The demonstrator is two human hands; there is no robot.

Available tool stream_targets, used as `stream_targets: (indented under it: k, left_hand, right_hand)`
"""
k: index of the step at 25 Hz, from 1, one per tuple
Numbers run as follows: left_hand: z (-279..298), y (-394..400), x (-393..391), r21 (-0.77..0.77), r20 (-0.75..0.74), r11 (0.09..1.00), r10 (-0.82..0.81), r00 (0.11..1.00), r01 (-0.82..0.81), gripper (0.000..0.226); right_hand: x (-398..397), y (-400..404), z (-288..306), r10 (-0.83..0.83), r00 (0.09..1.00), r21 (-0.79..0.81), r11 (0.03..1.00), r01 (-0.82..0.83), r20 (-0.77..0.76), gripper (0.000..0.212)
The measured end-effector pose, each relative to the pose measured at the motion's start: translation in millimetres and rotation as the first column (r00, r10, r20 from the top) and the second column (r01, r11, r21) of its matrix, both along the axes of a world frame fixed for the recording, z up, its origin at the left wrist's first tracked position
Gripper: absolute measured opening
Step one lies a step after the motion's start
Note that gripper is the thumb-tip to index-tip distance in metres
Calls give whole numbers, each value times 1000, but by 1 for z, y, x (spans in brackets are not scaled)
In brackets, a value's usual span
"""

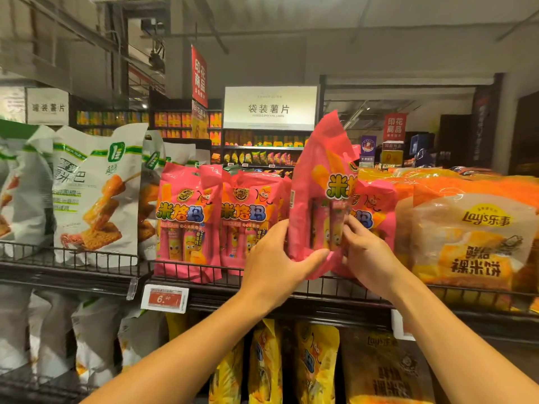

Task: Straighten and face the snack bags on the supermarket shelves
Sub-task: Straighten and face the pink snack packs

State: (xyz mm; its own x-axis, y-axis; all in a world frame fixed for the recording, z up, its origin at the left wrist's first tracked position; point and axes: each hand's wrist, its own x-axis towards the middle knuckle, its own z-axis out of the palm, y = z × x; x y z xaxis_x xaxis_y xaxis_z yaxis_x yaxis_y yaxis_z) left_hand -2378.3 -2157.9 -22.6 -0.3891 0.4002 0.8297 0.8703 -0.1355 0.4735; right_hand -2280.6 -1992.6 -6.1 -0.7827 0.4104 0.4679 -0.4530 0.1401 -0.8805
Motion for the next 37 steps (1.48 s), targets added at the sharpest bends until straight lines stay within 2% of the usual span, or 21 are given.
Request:
stream_targets:
  k: [5, 8, 10, 12, 13, 15, 17, 20, 23, 25, 27, 30, 32, 33, 35, 36, 37]
  left_hand:
    - [7, -3, 13, -20, -89, 990, 141, 986, -143, 47]
    - [7, -4, 13, -22, -100, 990, 135, 986, -137, 46]
    - [11, -8, 7, -41, 82, 996, -71, 994, 75, 48]
    - [15, -13, -5, -28, 331, 934, -327, 885, 356, 58]
    - [16, -15, -12, -23, 399, 901, -389, 830, 433, 63]
    - [15, -14, -25, -9, 449, 869, -439, 778, 495, 67]
    - [14, -9, -32, 51, 484, 846, -486, 727, 531, 65]
    - [13, 1, -34, 82, 519, 820, -520, 678, 566, 61]
    - [13, 8, -32, 74, 556, 790, -539, 633, 608, 82]
    - [13, 10, -36, 102, 559, 760, -577, 595, 641, 77]
    - [16, 9, -34, 102, 553, 761, -579, 599, 641, 60]
    - [19, 7, -22, 90, 484, 885, -440, 757, 457, 73]
    - [18, 4, -12, 102, 446, 921, -381, 810, 377, 70]
    - [17, 2, -6, 92, 451, 897, -424, 785, 431, 65]
    - [16, -2, 5, 100, 526, 787, -561, 639, 609, 73]
    - [17, -5, 7, 121, 567, 732, -606, 558, 671, 78]
    - [19, -8, 6, 138, 581, 687, -640, 503, 714, 73]
  right_hand:
    - [2, -3, 1, 8, 1000, -80, 997, -8, 3, 32]
    - [5, -5, 2, -5, 1000, -39, 999, 5, 14, 32]
    - [9, -4, 4, -43, 999, -31, 999, 43, -27, 40]
    - [18, -3, 7, -56, 992, -63, 997, 50, -111, 60]
    - [23, -4, 8, -48, 991, -62, 997, 40, -128, 63]
    - [30, -11, 10, -60, 992, 8, 998, 61, -112, 61]
    - [32, -20, 10, -170, 979, 79, 981, 180, -114, 59]
    - [30, -32, 7, -328, 921, 97, 930, 353, -213, 58]
    - [27, -39, 2, -363, 887, 144, 899, 414, -285, 52]
    - [29, -43, 2, -376, 878, 185, 879, 439, -296, 52]
    - [32, -47, 5, -396, 867, 211, 859, 466, -303, 53]
    - [34, -51, 7, -450, 820, 182, 827, 532, -353, 53]
    - [32, -56, 6, -536, 758, 181, 759, 625, -371, 56]
    - [30, -58, 4, -582, 726, 205, 710, 673, -367, 59]
    - [27, -63, 3, -625, 696, 280, 639, 716, -353, 65]
    - [27, -65, 3, -609, 713, 311, 643, 700, -346, 68]
    - [27, -66, 3, -565, 753, 331, 678, 656, -337, 70]
